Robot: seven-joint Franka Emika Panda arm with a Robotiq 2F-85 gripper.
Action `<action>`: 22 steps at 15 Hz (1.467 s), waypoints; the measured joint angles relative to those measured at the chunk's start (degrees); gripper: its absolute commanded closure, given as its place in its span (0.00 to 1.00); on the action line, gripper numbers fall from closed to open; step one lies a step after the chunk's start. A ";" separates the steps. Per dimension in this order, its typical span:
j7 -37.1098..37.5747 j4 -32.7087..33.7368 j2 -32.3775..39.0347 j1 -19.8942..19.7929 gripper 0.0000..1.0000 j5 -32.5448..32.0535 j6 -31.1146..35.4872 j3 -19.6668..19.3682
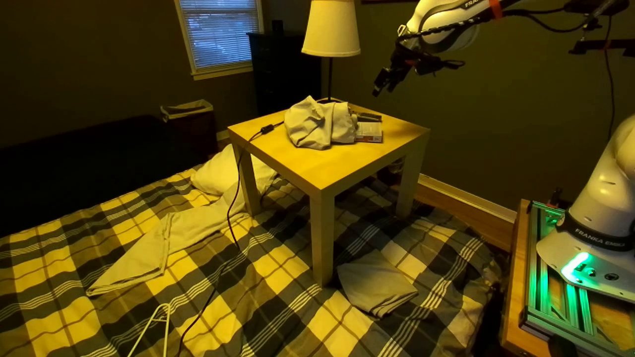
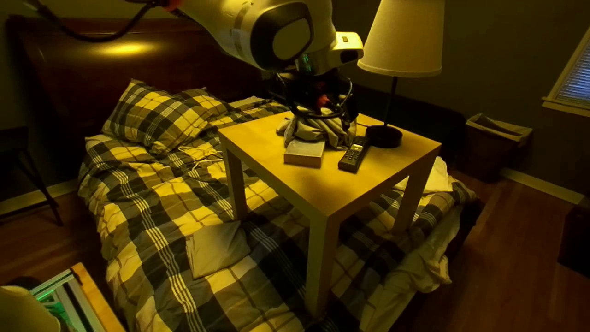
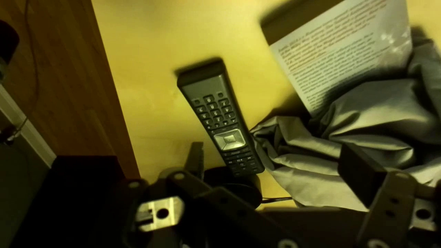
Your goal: Turn on the lamp
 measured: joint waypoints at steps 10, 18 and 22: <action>-3.74 15.51 16.83 -3.37 0.00 5.81 6.49 0.35; -3.82 16.79 17.78 -3.51 0.00 6.00 6.49 0.60; -3.85 17.14 17.96 -3.62 0.26 5.97 6.55 1.01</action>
